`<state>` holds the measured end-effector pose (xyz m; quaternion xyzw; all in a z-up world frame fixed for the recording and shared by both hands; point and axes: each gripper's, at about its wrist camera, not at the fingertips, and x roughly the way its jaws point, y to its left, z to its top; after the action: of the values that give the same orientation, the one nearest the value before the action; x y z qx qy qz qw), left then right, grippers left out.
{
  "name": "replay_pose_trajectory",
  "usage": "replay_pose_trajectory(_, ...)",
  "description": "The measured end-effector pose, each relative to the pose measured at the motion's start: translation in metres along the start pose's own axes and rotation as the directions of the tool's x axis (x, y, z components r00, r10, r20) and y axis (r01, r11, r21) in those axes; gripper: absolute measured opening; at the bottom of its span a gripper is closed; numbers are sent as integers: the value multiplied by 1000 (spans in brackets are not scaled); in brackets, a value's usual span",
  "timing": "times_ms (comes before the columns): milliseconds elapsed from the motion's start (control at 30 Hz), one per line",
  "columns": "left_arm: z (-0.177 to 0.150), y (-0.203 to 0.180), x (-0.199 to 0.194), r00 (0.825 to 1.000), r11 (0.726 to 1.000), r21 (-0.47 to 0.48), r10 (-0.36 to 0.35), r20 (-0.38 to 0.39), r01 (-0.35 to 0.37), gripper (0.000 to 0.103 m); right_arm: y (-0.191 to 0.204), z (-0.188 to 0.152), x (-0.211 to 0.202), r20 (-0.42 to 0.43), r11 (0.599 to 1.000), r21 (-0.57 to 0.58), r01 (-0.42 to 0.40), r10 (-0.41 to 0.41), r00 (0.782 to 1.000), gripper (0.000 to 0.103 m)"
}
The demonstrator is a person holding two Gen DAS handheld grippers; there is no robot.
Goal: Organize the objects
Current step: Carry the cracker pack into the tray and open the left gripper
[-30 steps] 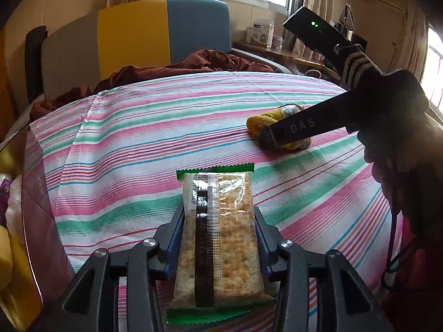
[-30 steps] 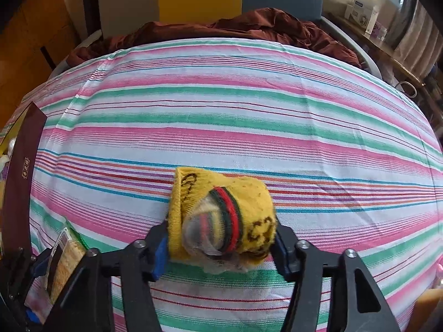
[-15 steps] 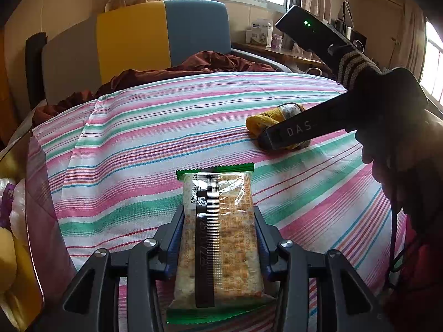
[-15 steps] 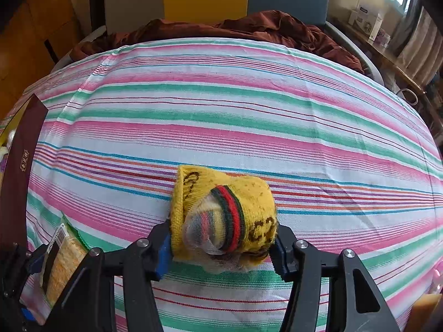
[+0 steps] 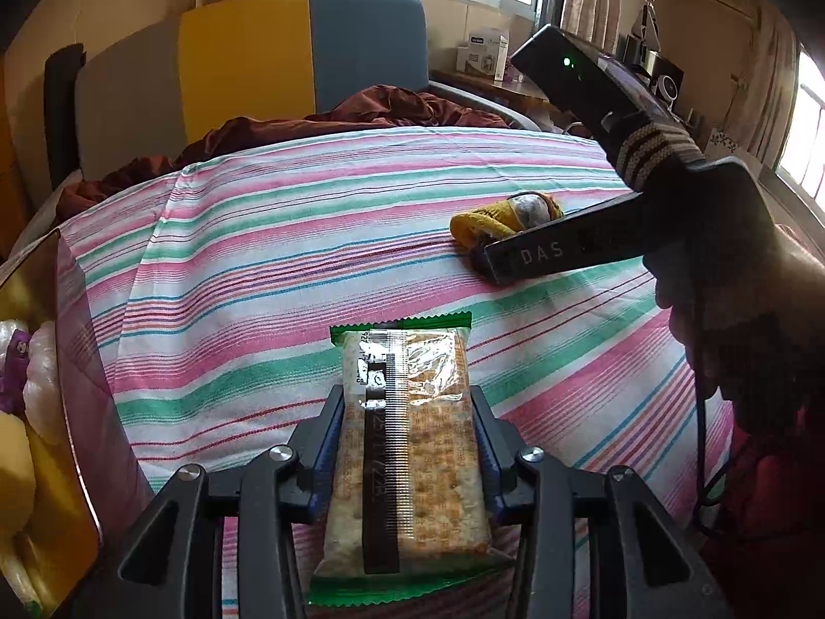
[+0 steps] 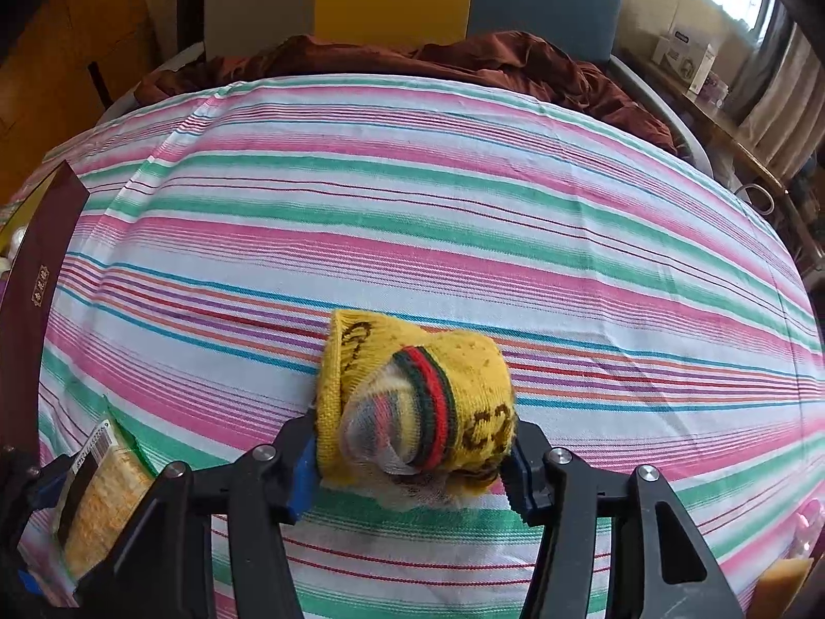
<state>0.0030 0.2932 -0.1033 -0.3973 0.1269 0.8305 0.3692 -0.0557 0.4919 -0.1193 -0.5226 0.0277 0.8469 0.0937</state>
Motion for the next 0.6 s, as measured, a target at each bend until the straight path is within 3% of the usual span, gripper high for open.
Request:
replay_pose_trajectory(167,13,14,-50,997,999,-43,0,83,4,44,3,-2,-2,8,1000,-12,10,-10,1000,57)
replay_pose_trajectory(367,23,65,-116,973,981,-156,145,179,-117,44,6,-5,-4,17,999,-25,24,-23,1000,57)
replay_pose_trajectory(600,2,145,-154,910,892,-301,391,140,-337,44,8,-7,-6,27,999,-38,39,-38,999,57)
